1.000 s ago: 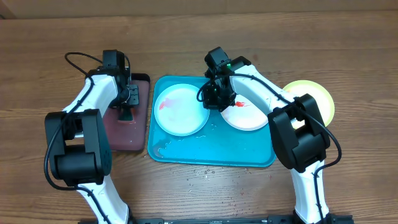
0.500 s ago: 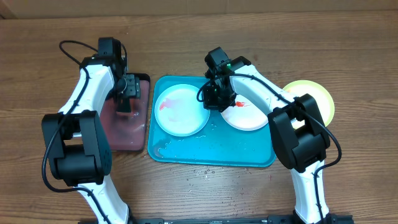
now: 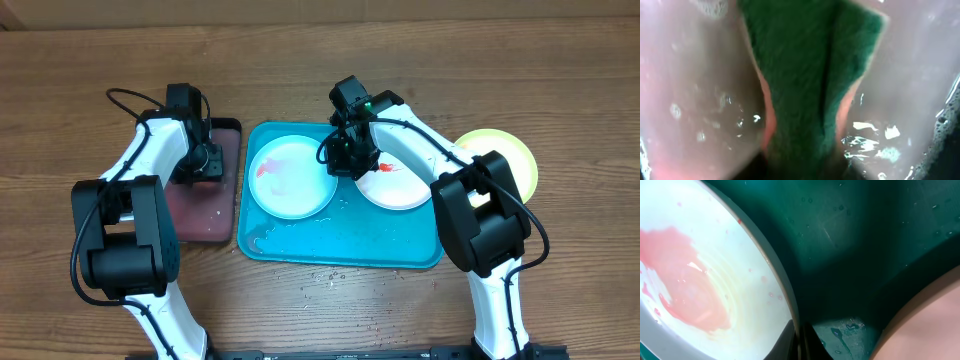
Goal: Clean dirty plates on tray and stack at the side
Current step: 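Return the sponge to the water tray with the left gripper, then lift the white plate with the right gripper and carry it right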
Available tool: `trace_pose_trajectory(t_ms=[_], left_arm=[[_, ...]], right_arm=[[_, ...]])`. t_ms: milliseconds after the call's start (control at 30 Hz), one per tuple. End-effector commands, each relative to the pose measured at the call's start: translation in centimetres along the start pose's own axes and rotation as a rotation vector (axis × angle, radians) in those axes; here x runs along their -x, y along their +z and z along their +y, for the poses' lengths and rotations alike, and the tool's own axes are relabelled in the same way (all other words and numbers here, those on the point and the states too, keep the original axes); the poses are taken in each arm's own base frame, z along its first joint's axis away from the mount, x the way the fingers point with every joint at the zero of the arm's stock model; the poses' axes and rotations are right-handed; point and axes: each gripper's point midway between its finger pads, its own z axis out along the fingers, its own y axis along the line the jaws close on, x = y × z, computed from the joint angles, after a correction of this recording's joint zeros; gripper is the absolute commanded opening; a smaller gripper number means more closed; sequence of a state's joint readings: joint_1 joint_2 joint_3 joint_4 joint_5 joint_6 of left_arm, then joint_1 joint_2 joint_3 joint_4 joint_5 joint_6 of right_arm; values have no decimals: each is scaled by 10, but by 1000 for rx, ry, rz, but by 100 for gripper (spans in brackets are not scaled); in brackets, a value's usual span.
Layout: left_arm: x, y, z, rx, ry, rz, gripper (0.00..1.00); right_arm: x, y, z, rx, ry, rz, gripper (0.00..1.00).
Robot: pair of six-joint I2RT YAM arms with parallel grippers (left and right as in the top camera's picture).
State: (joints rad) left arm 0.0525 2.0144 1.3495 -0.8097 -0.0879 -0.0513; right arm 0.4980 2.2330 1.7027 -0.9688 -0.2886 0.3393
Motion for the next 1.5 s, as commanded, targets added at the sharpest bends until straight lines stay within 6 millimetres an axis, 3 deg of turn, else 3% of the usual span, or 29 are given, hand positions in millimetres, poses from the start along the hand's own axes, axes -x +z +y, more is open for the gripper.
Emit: trace_pose_trajectory(t_ms=[0,267,333,367,433,700,800,1133,1467], left_arm=[[-2,4,5,28,3,7,4],[16,-28,19,101,-19,-21,5],[21,-39,18,92,-20,-27,52],[23,-43,17,80,-21,-26,65],[26,-49,11,42,-20,-26,72],[20,-52,-3,-41,-41,1,76],[17,-52,-3,-40,-42,14,97],[15,-51,-11,-81,-42,22,100],[16,-50,-11,-81,-41,19,100]], right_arm=[[5,-9,4,11,-3,-22,4],[4,-9,3,8,-1,-17,4],[4,-9,3,8,-1,-18,4],[4,-9,3,8,-1,-18,4],[4,-9,3,8,-1,-18,4],[8,-17,-3,-44,-10,-54,4],[17,-36,-4,-78,-26,-123,4],[25,-89,3,-203,-102,-295,4],[22,-124,26,-463,-214,-500,4]])
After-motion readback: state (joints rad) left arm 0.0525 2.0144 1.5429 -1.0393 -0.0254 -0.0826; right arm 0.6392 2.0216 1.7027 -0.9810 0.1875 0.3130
